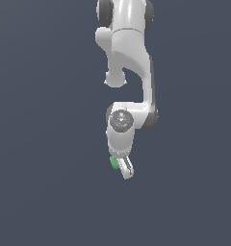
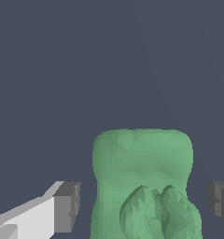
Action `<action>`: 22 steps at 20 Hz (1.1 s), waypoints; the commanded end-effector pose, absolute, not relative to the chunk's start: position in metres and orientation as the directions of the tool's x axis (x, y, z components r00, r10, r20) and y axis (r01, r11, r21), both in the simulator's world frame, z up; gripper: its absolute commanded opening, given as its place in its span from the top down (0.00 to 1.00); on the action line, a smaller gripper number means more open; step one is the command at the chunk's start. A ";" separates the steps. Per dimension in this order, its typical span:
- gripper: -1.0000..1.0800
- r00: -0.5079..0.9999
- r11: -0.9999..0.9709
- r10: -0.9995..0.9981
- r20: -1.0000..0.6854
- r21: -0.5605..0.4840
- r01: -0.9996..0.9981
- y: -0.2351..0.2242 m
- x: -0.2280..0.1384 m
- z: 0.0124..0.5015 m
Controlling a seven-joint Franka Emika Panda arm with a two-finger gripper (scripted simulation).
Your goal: Pick up the object and move it to a goal position.
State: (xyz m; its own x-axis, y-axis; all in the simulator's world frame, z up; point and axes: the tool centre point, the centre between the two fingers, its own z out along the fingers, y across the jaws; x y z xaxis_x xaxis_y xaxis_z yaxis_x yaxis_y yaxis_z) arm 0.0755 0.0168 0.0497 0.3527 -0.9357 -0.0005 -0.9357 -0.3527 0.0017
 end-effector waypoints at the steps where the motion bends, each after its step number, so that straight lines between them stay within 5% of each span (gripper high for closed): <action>1: 1.00 0.353 -0.353 -0.936 0.000 0.000 -0.936 0.017 0.076 0.050; 22: 1.00 0.353 -0.353 -0.936 -0.001 0.000 -0.936 0.023 0.069 0.081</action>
State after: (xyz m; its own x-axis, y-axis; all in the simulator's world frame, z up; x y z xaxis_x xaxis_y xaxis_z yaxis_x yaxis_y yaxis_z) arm 0.0703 0.0214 0.0732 0.3524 -0.9359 -0.0008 -0.9359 -0.3524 0.0014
